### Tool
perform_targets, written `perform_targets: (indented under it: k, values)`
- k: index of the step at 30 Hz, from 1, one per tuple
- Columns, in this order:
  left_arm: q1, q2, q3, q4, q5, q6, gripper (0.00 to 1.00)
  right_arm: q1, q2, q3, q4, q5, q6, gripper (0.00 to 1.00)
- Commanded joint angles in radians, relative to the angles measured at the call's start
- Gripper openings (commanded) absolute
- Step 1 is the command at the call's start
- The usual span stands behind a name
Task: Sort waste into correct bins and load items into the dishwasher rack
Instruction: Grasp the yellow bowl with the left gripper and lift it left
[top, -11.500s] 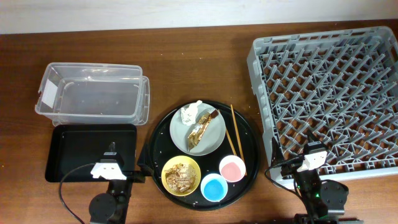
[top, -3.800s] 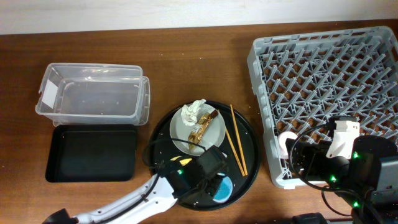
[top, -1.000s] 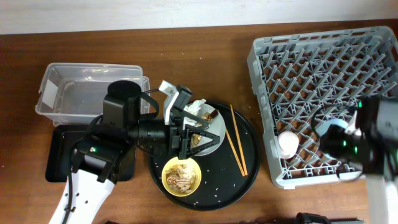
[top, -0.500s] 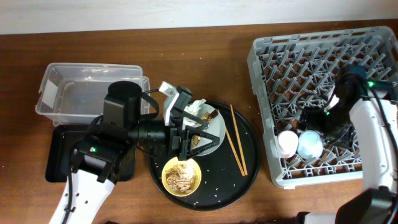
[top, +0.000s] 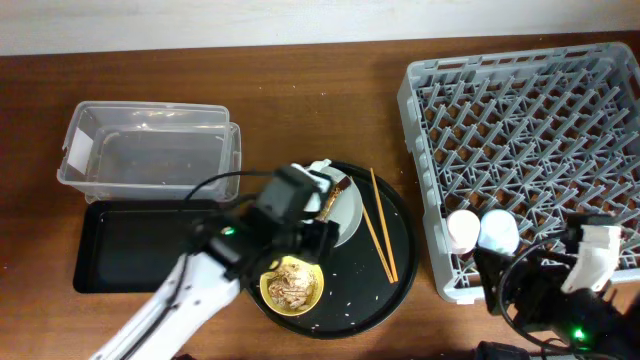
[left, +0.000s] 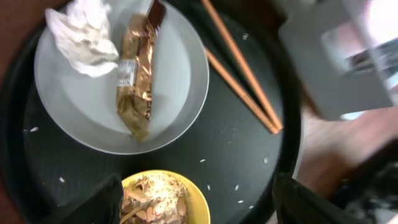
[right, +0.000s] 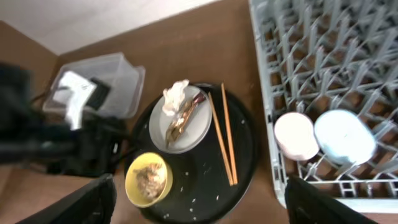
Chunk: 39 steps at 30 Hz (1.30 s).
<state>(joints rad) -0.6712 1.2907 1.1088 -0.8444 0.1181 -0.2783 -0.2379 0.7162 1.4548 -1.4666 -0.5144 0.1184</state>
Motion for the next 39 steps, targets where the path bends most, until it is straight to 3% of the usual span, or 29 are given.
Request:
perform_targets:
  k: [1, 4, 9, 12, 16, 21, 27, 34, 37, 39]
  values:
    - [-0.056, 0.114, -0.014, 0.032, -0.118, -0.024, 0.73, -0.004, 0.01, -0.042, -0.003, -0.032, -0.049, 0.85]
    - [-0.058, 0.127, -0.014, 0.002, -0.117, -0.04, 0.7, -0.004, 0.01, -0.043, -0.003, -0.032, -0.051, 0.86]
    - [-0.182, 0.158, -0.037, -0.065, -0.081, -0.265, 0.53, -0.004, 0.026, -0.056, -0.004, -0.032, -0.052, 0.87]
    - [-0.329, 0.249, -0.065, -0.065, -0.294, -0.423, 0.35, -0.004, 0.049, -0.084, 0.0, -0.032, -0.052, 0.87]
    - [-0.385, 0.367, -0.065, -0.065, -0.371, -0.544, 0.31, -0.004, 0.069, -0.097, -0.002, -0.032, -0.052, 0.87]
    - [-0.385, 0.432, -0.067, -0.051, -0.404, -0.544, 0.29, -0.004, 0.079, -0.097, 0.0, -0.031, -0.052, 0.87]
    - [-0.385, 0.471, -0.067, -0.045, -0.408, -0.543, 0.01, -0.004, 0.079, -0.097, 0.0, -0.031, -0.052, 0.87]
    - [-0.385, 0.47, -0.073, -0.033, -0.404, -0.495, 0.01, -0.004, 0.079, -0.097, 0.0, -0.029, -0.052, 0.87]
    - [-0.382, 0.384, 0.056, -0.227, -0.403, -0.486, 0.0, -0.004, 0.079, -0.097, 0.001, -0.019, -0.052, 0.87]
    - [-0.355, 0.256, 0.093, -0.26, -0.394, -0.431, 0.01, -0.004, 0.079, -0.097, 0.001, -0.005, -0.052, 0.87]
